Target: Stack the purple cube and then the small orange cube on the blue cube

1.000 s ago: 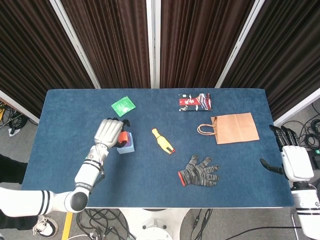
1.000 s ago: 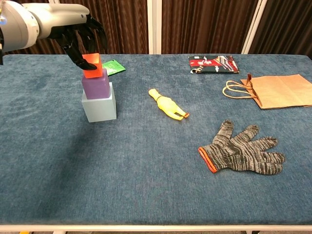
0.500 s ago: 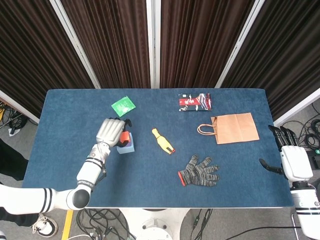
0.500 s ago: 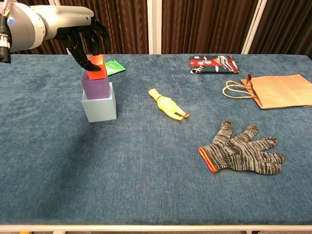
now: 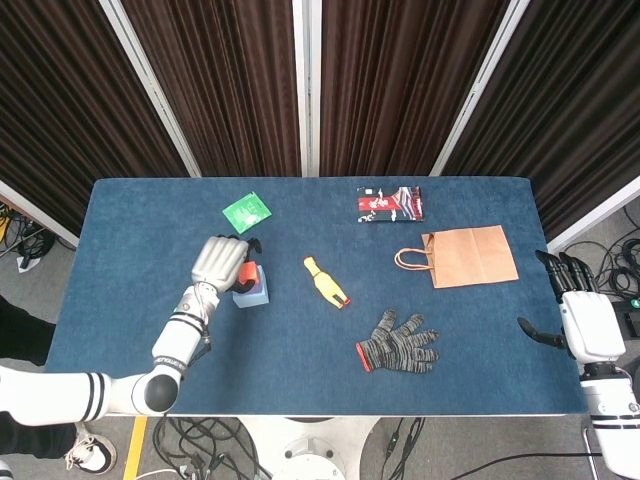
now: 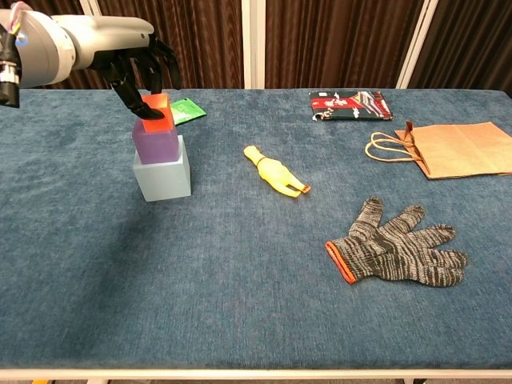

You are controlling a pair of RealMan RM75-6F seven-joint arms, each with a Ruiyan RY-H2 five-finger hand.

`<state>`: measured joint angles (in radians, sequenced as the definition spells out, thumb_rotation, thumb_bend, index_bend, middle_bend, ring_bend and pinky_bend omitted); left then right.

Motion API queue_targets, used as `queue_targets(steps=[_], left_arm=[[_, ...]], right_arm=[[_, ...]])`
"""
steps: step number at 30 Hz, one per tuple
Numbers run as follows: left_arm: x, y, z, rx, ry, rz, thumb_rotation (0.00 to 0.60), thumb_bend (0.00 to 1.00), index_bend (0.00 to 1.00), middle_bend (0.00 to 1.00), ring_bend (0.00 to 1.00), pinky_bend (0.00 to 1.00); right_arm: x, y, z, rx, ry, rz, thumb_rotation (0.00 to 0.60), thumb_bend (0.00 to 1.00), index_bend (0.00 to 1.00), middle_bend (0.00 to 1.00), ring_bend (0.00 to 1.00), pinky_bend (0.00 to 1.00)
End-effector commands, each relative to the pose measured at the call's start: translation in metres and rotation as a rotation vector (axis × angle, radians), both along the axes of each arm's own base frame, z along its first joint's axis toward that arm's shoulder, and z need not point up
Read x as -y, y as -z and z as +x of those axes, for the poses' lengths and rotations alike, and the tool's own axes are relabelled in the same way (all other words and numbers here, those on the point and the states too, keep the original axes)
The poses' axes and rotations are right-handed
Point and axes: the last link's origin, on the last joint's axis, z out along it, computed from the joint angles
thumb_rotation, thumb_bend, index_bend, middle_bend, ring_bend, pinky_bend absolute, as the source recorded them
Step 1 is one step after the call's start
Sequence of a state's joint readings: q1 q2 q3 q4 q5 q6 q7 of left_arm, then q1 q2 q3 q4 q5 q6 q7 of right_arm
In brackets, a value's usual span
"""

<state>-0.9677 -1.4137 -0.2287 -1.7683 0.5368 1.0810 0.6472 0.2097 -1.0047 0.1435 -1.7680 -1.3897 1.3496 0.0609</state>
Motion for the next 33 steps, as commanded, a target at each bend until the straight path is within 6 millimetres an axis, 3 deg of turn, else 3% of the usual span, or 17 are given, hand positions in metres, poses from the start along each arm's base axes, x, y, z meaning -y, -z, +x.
queue_targets(steps=[1, 27, 31, 33], left_arm=[[-0.0011, -0.0023, -0.0005, 0.004, -0.006, 0.001, 0.600, 0.31, 0.41, 0.61, 0.36, 0.35], [0.0003, -0.0062, -0.0032, 0.021, -0.022, -0.015, 0.600, 0.31, 0.40, 0.61, 0.36, 0.35], [0.0033, -0.0066, -0.0028, 0.060, -0.036, -0.052, 0.600, 0.25, 0.32, 0.48, 0.34, 0.34], [0.0024, -0.0090, -0.0024, 0.078, -0.041, -0.060, 0.600, 0.20, 0.23, 0.31, 0.27, 0.32]], right_arm=[[0.0002, 0.0005, 0.0003, -0.001, -0.001, 0.001, 0.600, 0.12, 0.00, 0.10, 0.00, 0.00], [0.0001, 0.0004, 0.0005, -0.002, 0.001, -0.003, 0.600, 0.12, 0.00, 0.10, 0.00, 0.00], [-0.0002, 0.0005, 0.0004, -0.002, 0.001, -0.001, 0.600, 0.12, 0.00, 0.10, 0.00, 0.00], [-0.0004, 0.0003, 0.0001, -0.003, 0.001, -0.001, 0.600, 0.12, 0.00, 0.10, 0.00, 0.00]])
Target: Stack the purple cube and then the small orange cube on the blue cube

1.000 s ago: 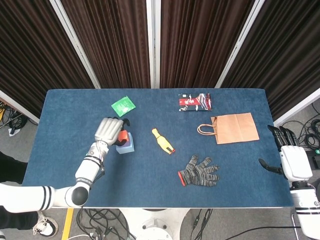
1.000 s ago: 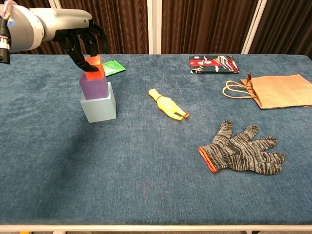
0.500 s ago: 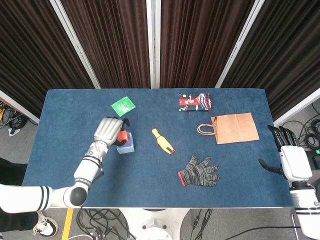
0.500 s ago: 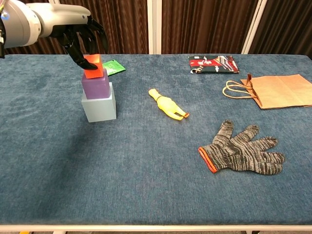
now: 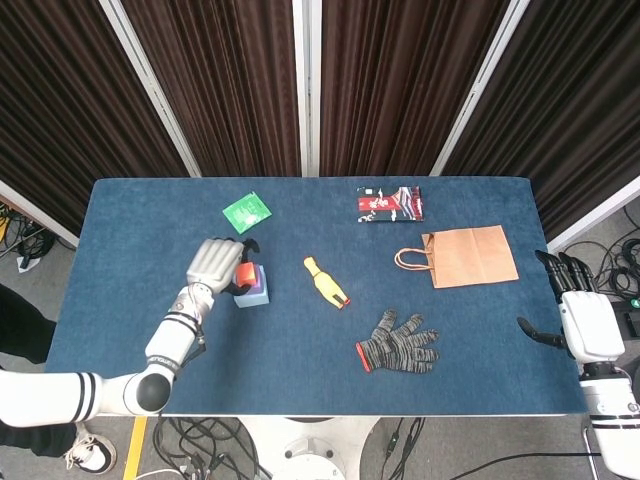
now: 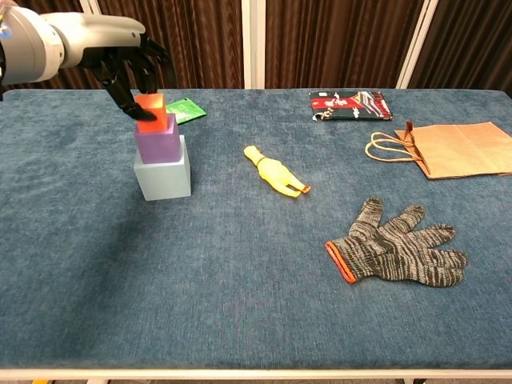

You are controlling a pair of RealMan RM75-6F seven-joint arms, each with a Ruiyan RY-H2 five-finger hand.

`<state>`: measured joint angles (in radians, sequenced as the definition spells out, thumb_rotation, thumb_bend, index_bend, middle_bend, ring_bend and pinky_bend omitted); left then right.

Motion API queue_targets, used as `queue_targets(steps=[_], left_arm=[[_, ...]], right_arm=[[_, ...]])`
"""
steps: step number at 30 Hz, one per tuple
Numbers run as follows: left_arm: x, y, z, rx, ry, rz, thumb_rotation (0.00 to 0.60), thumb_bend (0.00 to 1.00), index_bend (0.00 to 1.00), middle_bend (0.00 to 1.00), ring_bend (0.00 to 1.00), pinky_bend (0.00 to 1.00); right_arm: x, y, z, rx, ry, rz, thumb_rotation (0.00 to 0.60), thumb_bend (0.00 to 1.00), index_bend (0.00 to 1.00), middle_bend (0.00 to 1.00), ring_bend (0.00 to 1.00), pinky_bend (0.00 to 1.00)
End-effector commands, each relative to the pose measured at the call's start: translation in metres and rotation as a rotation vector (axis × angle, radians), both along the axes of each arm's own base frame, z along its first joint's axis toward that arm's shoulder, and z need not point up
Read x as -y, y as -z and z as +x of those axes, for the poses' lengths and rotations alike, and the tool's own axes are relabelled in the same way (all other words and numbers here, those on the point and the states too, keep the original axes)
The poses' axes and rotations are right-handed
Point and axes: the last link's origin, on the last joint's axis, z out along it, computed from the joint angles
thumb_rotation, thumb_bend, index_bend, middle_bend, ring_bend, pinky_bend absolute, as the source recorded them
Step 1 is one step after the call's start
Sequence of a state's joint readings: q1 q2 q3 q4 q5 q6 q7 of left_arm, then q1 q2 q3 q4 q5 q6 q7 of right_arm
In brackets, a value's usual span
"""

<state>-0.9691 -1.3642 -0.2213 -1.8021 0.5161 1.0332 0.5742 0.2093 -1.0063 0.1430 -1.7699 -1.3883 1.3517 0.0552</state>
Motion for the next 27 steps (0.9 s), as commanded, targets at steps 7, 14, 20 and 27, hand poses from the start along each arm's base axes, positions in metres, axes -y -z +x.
queue_targets(steps=[7, 14, 20, 27], left_arm=[[-0.003, -0.020, 0.001, 0.065, -0.010, 0.034, 0.600, 0.13, 0.13, 0.12, 0.17, 0.28], [0.015, -0.069, -0.041, -0.068, -0.021, 0.183, 0.600, 0.13, 0.13, 0.16, 0.17, 0.28], [0.058, -0.107, -0.103, -0.145, 0.055, 0.368, 0.600, 0.13, 0.14, 0.17, 0.17, 0.28], [0.110, -0.099, -0.159, -0.218, 0.061, 0.394, 0.600, 0.13, 0.15, 0.17, 0.17, 0.28]], right_arm=[[0.000, -0.001, 0.000, 0.001, 0.001, -0.001, 0.600, 0.12, 0.00, 0.10, 0.00, 0.00], [-0.001, -0.004, 0.000, 0.009, 0.000, -0.009, 0.600, 0.12, 0.00, 0.10, 0.00, 0.00], [0.001, -0.005, -0.001, 0.014, 0.003, -0.010, 0.600, 0.12, 0.00, 0.10, 0.00, 0.00], [-0.001, -0.002, 0.002, 0.008, -0.006, -0.007, 0.600, 0.12, 0.00, 0.10, 0.00, 0.00]])
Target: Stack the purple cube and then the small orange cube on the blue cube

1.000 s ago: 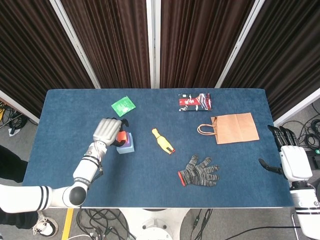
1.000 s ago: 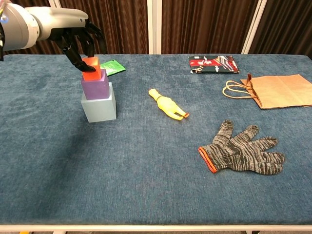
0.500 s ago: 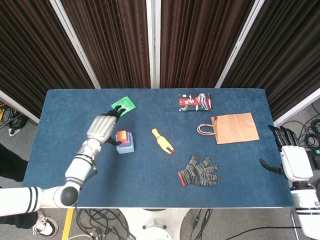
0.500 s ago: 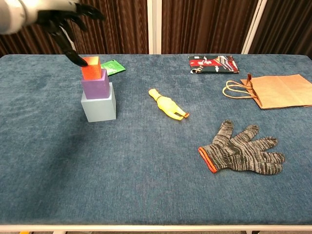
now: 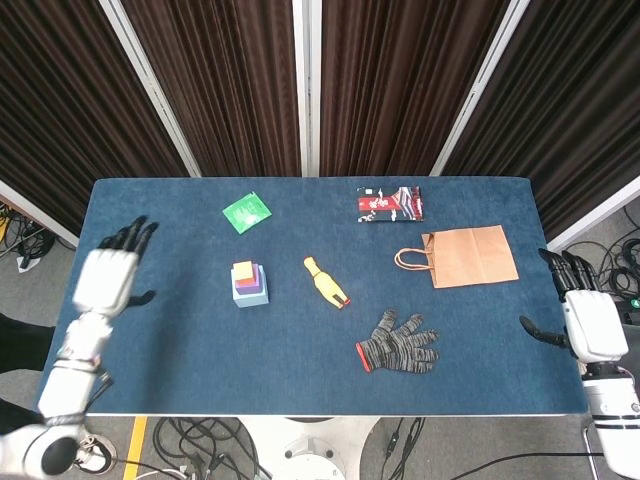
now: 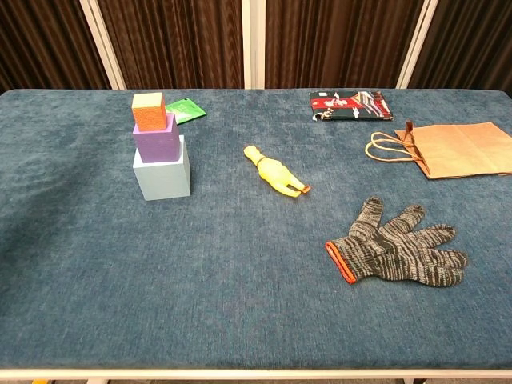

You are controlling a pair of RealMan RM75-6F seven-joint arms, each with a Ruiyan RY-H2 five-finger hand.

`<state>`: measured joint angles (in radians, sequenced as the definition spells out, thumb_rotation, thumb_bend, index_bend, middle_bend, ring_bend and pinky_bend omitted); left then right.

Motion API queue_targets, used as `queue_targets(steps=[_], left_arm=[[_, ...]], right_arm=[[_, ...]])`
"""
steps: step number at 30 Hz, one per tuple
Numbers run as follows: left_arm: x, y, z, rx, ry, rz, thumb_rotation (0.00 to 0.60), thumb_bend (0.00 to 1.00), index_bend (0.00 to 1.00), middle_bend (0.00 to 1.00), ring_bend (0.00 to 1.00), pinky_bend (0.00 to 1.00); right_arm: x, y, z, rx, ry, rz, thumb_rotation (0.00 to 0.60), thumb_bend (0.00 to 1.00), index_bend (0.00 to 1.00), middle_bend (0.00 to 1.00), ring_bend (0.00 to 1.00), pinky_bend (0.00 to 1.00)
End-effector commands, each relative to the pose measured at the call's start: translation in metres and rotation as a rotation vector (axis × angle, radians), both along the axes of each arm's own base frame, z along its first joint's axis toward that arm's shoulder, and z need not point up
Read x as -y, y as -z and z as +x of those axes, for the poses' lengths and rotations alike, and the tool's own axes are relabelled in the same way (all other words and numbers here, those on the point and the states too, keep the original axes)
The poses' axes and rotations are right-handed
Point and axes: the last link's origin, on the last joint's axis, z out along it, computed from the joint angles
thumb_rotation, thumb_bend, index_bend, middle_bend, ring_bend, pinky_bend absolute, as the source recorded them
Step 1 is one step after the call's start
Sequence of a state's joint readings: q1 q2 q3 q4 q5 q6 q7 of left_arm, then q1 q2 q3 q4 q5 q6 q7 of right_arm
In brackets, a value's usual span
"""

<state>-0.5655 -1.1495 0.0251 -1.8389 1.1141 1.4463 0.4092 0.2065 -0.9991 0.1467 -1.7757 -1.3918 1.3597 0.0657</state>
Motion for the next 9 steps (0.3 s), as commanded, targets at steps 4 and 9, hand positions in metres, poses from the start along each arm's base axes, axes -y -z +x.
queue_targets(steps=[4, 9], left_arm=[[0.050, 0.014, -0.055, -0.091, 0.003, 0.036, 0.600, 0.13, 0.15, 0.17, 0.17, 0.28], [0.056, 0.018, -0.064, -0.091, 0.004, 0.060, 0.600, 0.13, 0.15, 0.18, 0.17, 0.27]], right_arm=[[-0.002, 0.003, 0.001, -0.008, -0.009, 0.012, 0.600, 0.12, 0.00, 0.10, 0.00, 0.00], [-0.003, 0.004, 0.003, -0.007, -0.018, 0.010, 0.600, 0.12, 0.00, 0.10, 0.00, 0.00]])
